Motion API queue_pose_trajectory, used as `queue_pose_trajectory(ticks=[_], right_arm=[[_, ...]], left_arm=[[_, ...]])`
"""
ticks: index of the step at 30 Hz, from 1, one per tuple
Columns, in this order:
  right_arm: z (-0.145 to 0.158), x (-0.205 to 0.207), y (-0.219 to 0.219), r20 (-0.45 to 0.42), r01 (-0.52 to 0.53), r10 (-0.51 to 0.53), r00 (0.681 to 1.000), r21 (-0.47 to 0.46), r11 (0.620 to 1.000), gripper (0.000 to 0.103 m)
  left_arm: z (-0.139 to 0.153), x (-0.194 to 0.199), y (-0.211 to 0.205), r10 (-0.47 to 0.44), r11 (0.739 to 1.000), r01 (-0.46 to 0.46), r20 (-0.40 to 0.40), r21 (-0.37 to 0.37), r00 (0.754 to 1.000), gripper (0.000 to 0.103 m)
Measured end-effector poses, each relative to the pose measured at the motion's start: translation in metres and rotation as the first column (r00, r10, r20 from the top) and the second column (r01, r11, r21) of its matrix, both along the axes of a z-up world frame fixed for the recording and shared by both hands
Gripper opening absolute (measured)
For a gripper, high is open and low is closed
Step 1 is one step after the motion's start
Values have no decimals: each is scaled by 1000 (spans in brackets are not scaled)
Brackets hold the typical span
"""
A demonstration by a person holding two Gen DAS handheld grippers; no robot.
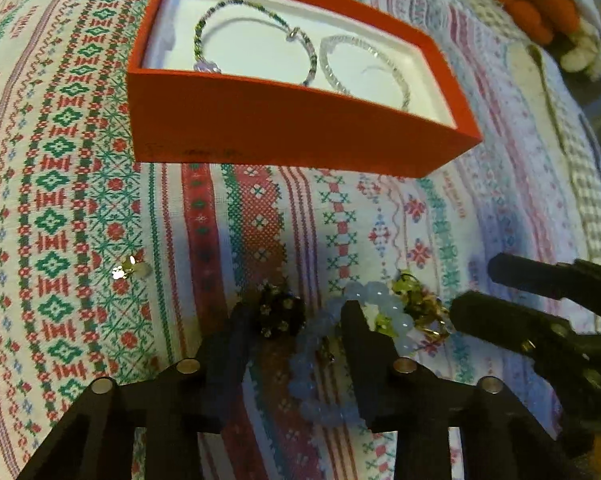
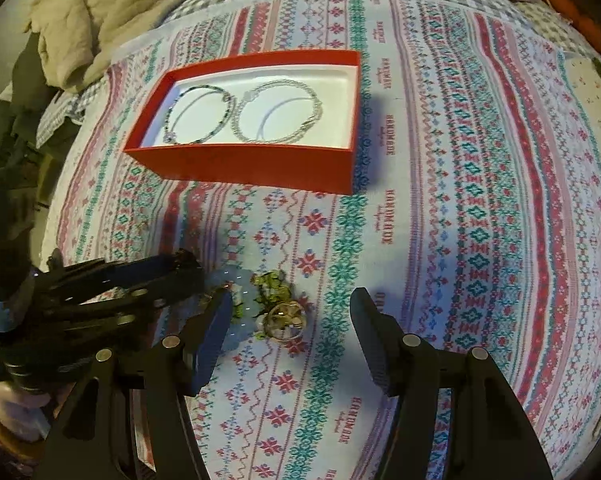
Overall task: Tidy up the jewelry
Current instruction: 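Grasp black charm with left tool while right tool grasps pale blue bead bracelet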
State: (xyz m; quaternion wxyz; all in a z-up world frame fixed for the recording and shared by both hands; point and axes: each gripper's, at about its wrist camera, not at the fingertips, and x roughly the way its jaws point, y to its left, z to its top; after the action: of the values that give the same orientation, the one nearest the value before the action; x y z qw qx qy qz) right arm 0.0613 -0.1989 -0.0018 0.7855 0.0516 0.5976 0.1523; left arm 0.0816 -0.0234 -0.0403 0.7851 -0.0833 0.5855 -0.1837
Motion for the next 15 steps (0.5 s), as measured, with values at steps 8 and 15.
queue_pose_trajectory(ticks=[8, 15], right_arm=[[3, 2, 11, 18, -45, 44, 999, 35, 998, 49], [1, 7, 26, 14, -92, 91, 996, 88, 992, 33]], left_arm=[[-1, -2, -11, 18, 999, -18, 13, 36, 1000, 20], [13, -16, -1, 26, 998, -29, 38, 62, 999, 20]])
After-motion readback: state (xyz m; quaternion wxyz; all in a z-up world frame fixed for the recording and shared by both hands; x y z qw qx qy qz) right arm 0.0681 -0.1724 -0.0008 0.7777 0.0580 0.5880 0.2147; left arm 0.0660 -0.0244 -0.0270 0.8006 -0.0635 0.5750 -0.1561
